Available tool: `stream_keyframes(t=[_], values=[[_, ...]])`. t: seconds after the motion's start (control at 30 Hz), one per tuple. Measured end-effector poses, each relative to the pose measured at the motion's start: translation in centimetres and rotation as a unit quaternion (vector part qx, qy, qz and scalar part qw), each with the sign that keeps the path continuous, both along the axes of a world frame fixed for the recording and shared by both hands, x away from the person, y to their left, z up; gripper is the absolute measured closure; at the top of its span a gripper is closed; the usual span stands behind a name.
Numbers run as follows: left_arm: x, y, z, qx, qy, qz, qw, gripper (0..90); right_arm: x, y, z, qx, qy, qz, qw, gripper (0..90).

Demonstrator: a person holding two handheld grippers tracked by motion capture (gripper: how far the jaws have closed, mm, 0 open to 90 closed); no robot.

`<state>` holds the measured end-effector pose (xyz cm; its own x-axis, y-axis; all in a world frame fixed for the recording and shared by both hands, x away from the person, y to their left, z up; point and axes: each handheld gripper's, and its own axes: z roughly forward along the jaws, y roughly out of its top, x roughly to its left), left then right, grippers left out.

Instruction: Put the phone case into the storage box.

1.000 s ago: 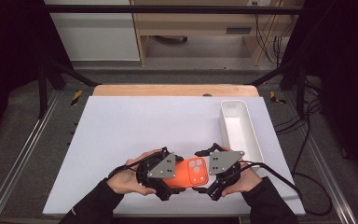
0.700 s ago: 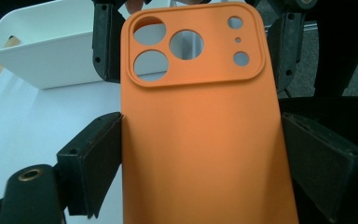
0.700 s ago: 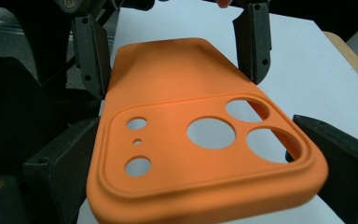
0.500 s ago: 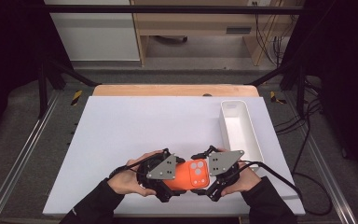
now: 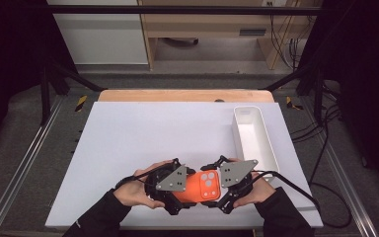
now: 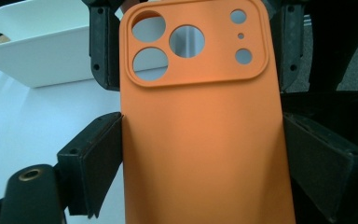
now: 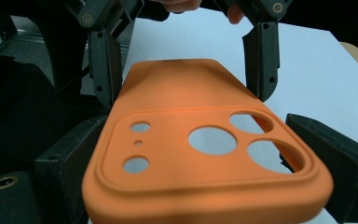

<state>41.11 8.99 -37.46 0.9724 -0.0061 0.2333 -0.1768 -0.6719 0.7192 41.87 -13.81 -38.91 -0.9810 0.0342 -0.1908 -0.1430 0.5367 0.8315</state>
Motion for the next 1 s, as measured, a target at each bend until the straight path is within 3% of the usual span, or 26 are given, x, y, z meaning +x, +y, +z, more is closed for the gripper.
stream_keyframes(t=[1.0], values=[[0.00,0.12,-0.17,-0.004,0.008,-0.006,0.9999,14.6,-0.02,-0.06,0.00,0.006,0.015,0.012,0.9998,15.1]])
